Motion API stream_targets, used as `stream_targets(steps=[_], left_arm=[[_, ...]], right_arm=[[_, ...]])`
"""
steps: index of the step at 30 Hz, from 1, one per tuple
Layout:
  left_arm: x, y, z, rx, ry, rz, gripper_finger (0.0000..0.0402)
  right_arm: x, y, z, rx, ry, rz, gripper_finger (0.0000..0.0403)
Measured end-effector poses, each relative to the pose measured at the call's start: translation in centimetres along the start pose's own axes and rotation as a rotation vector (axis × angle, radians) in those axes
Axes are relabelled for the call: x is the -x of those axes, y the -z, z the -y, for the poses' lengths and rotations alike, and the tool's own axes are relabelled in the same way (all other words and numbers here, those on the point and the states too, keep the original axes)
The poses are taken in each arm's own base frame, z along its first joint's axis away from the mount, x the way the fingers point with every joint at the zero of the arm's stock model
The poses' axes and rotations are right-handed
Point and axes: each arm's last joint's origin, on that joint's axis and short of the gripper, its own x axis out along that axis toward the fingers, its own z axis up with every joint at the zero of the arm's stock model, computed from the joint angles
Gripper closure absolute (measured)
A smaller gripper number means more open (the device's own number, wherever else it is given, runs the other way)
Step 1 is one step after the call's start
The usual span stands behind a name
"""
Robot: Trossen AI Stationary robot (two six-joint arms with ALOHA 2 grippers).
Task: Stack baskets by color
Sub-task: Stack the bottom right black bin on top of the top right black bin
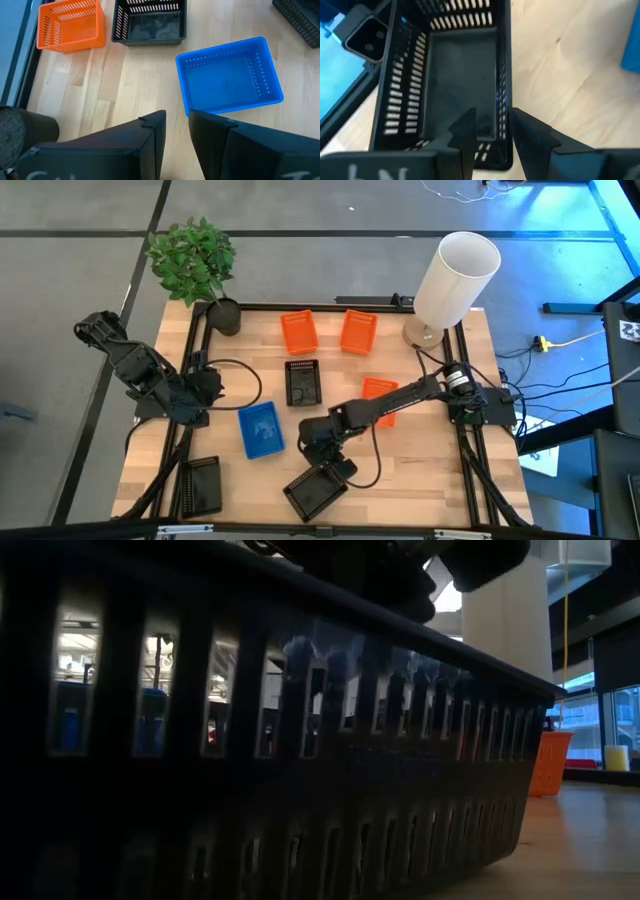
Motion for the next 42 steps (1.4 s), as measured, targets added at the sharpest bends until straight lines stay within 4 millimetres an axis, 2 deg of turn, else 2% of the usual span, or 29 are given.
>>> stream_targets(steps=[11, 18, 21, 23, 26, 29, 36, 42], left_arm=[[0.0, 0.0, 0.0, 0.001, 0.000, 0.000, 0.0325], [0.0, 0.0, 0.0, 0.001, 0.000, 0.000, 0.0325], [0.0, 0.0, 0.0, 0.001, 0.000, 0.001, 0.0325], [0.0, 0.0, 0.0, 0.001, 0.000, 0.001, 0.0325], [0.0, 0.0, 0.0, 0.002, 0.000, 0.001, 0.0325], [0.0, 0.0, 0.0, 0.002, 0.000, 0.001, 0.0325], [0.0, 0.0, 0.0, 0.001, 0.000, 0.001, 0.0325], [0.0, 0.0, 0.0, 0.000, 0.000, 0.001, 0.0325]], right_arm=[[-0.4, 0.2, 0.0, 0.019, 0.054, 0.011, 0.0281], [-2.2, 1.0, 0.6, 0.024, 0.046, -0.019, 0.0281], [-2.4, 1.1, 0.7, 0.040, 0.063, -0.027, 0.0282], [-2.3, 1.1, 0.8, 0.061, 0.092, -0.035, 0.0291], [-2.3, 1.2, 1.0, 0.056, 0.126, -0.046, 0.0335], [-2.2, 1.2, 1.4, 0.004, 0.127, -0.037, 0.0389], [-1.4, 1.4, 2.9, -0.260, 0.217, -0.031, 0.0397], [0.9, -0.5, 3.4, -0.389, 0.323, -0.043, 0.0399]])
